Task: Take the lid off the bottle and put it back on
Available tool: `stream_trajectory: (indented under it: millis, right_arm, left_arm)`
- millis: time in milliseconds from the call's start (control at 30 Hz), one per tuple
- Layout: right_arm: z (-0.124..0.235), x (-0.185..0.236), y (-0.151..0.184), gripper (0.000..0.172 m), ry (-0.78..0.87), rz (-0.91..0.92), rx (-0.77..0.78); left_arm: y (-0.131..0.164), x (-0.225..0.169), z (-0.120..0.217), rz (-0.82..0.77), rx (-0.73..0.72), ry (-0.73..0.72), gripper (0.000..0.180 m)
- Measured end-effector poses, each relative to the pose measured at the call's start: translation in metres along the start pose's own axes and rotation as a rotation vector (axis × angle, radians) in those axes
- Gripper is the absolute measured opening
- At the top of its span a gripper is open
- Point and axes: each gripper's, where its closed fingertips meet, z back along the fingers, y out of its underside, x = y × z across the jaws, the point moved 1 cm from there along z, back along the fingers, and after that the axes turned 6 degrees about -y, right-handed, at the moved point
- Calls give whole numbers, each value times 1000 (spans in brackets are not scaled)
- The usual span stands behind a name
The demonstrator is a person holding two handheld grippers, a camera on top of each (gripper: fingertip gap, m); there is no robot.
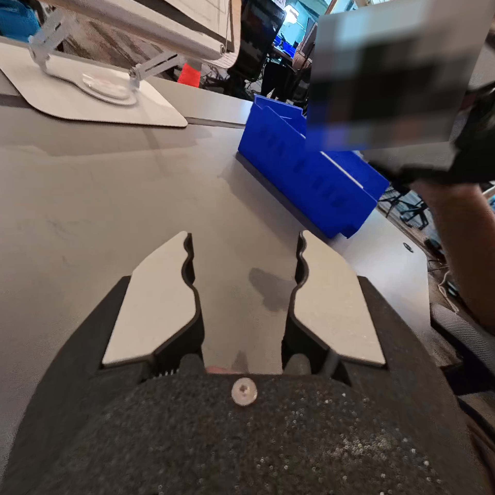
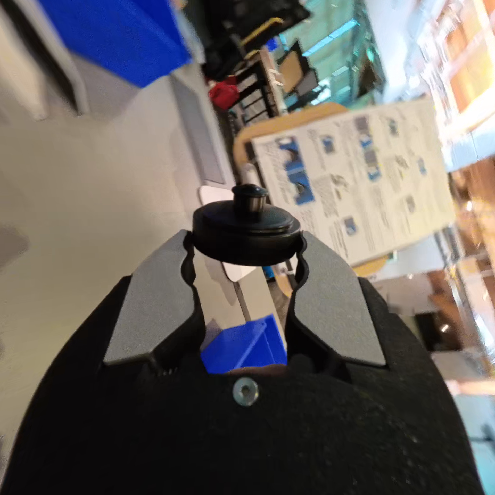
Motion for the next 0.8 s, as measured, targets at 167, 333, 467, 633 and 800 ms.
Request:
stream_trajectory:
  millis: [167,333,467,633,800]
  right_arm:
    - [42,-96,69,73,147,-508,-16]
    - [27,-90,183,73,71,-926,305]
    - [-1,-36,227,74,-201,-1068,595]
    - [-19,-9,255,74,-399,-1079,903]
    - [-27,11,276,74,-546,-1077,1111]
  left_arm:
    - [3,0,-3,-38,12,-18,70]
    - [16,-1,-11,-116,70,-57,71]
    - [22,-6,-14,-201,86,-79,72]
    - [27,-5,-17,-209,107,-84,73]
    - [29,-1,-17,-188,123,-86,74]
